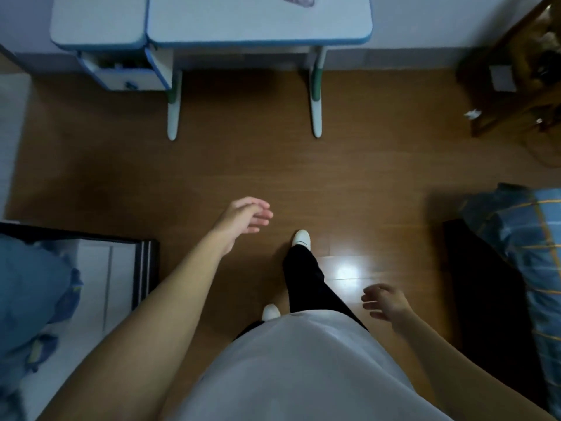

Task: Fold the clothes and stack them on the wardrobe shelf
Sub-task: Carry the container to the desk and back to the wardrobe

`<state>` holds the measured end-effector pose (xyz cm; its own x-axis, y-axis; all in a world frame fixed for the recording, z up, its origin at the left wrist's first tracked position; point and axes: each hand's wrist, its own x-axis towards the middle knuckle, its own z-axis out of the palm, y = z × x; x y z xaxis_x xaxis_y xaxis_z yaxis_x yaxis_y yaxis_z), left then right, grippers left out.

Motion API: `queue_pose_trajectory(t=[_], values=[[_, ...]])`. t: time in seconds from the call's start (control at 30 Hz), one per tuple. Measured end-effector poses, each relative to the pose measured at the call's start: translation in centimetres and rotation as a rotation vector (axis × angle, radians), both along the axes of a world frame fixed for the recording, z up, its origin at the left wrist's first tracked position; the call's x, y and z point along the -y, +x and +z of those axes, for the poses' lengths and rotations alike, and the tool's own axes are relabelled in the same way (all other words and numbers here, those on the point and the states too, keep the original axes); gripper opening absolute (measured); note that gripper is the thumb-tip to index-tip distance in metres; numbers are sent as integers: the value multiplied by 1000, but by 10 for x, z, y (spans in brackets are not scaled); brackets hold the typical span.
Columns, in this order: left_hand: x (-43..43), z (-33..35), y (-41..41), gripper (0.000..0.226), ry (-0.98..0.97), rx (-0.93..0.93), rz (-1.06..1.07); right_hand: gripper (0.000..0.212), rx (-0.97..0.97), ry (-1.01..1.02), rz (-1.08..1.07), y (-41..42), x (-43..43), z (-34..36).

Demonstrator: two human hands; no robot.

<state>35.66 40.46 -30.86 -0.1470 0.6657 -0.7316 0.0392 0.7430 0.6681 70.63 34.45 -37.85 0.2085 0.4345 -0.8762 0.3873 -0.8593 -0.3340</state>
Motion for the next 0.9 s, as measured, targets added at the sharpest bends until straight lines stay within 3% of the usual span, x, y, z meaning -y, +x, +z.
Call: queue_pose_trajectory(t=[0.13,0.27,0.53,0.7,0.9], values=[[-38,-18,-31,23,-157,-114,-30,15,-68,15,23,-34,-103,-6],[-49,-34,-70,19,-325,-171,-108,13,-180,161,91,-86,-219,14],[-82,-52,-125,22,-469,-180,63,21,-330,469,133,-192,-399,69],[-162,-65,-164,22,-404,-170,97,22,-282,439,124,-237,-459,58],[-314,-49,-200,21,-234,-135,120,20,-132,252,85,-247,-482,39]])
